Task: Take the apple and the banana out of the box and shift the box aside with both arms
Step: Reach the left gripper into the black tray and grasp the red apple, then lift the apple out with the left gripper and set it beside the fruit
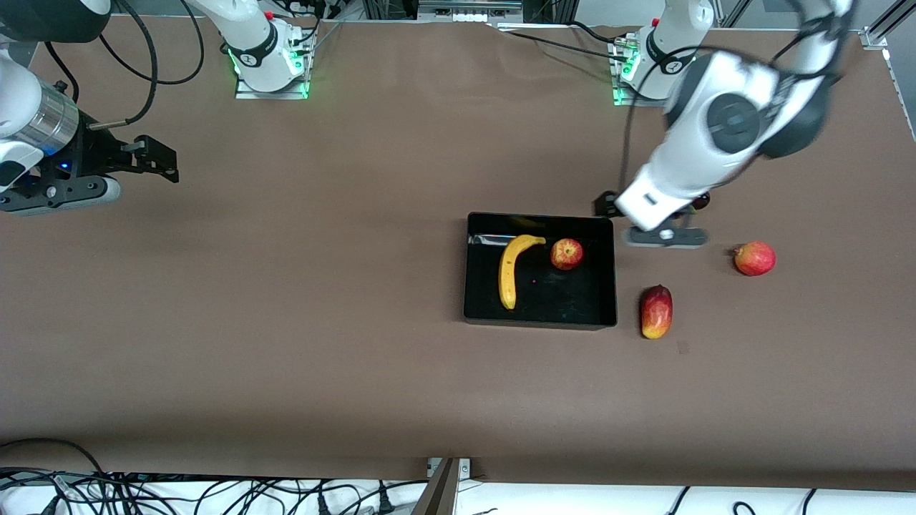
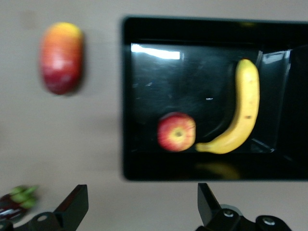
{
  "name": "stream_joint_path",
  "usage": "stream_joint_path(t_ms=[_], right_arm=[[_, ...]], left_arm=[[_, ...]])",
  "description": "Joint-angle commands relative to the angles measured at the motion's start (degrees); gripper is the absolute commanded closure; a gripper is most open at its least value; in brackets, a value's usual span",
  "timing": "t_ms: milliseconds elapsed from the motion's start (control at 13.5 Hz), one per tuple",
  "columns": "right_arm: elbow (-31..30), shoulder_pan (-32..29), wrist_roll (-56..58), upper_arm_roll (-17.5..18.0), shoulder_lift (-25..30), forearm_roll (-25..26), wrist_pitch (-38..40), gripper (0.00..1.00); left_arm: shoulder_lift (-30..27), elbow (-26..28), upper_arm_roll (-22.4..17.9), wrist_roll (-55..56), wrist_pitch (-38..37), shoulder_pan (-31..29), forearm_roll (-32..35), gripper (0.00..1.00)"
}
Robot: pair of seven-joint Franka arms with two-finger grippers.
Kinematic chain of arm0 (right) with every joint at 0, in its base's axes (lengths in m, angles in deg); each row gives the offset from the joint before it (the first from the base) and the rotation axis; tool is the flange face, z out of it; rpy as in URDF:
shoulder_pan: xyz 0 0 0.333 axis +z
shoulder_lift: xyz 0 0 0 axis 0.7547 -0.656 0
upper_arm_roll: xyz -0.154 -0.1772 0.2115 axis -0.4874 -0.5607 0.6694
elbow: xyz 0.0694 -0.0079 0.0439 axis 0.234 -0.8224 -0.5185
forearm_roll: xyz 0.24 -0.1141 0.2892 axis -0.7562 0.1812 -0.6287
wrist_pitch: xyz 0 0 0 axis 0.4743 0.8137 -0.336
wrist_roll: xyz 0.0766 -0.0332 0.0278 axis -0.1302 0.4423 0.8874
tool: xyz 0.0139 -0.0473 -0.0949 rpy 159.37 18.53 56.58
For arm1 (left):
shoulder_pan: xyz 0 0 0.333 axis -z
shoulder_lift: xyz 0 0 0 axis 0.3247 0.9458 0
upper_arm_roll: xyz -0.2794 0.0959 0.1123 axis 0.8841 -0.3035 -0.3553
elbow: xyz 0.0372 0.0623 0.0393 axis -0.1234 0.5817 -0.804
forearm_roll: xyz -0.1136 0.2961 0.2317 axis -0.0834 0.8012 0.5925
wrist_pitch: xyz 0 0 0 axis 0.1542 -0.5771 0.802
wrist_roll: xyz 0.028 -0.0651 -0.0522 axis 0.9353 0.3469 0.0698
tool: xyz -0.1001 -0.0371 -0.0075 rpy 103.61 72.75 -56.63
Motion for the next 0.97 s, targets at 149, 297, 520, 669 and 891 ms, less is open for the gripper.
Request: stream_joint_path(t_ms=[149,297,520,669,891], right_arm=[[2.2,-0.5,0.6,-0.6,-0.6,1.5,0.4,0.00],[2.2,-0.5,0.2,-0.8,-0.7,1.6,0.4,0.00],[3.4,-1.0,-0.2,-1.3,-0.9,0.8,-2.2,0.00],[3.5,-0.7,-0.3,-1.2,-1.0,0.9,-1.7,0.00],[3.5,-0.6,0.0,-1.2,-1.3,1.6,-1.5,0.00]], left_arm=[[8.7,1.7,-0.4,8.4,9.6,5.4,8.5,0.00],[11.0,1.9,-0.3,11.0,10.9,6.2,12.3,0.00],[12.8,2.3,-0.4,11.1,15.9,6.7,13.4,0.00],[14.4,3.8,-1.0,11.1,18.4,6.7,20.2,0.00],[17.4,4.0,-2.1,11.1,22.9,6.7,22.4,0.00]])
